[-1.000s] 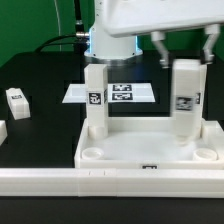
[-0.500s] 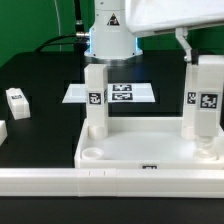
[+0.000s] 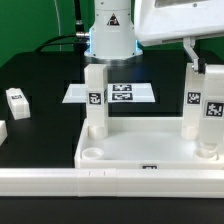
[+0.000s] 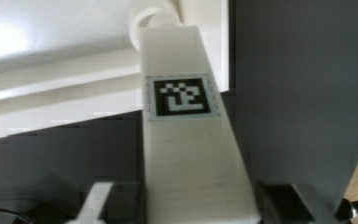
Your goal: Assemble desk
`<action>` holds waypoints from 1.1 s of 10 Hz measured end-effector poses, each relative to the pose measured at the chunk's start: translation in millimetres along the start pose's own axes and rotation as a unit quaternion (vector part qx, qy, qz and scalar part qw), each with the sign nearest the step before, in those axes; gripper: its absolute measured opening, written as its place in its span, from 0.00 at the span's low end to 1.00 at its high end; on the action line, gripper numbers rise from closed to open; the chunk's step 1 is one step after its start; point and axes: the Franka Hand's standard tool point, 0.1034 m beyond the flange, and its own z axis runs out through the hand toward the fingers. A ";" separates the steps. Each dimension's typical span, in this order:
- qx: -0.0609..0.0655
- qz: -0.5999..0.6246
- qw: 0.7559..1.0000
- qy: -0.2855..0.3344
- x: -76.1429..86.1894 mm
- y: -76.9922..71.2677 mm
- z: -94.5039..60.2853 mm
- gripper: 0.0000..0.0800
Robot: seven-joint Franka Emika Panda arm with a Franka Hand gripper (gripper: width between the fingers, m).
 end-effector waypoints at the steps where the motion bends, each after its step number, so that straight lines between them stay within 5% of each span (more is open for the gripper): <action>1: -0.001 -0.002 1.000 0.001 1.4 3.0 -0.3 0.36; 11: -0.003 -0.007 0.999 0.040 10.8 4.9 5.1 0.36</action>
Offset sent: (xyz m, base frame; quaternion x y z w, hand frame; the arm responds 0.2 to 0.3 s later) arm 0.0033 0.0059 -0.0038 0.0042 0.0012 0.0035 1.0000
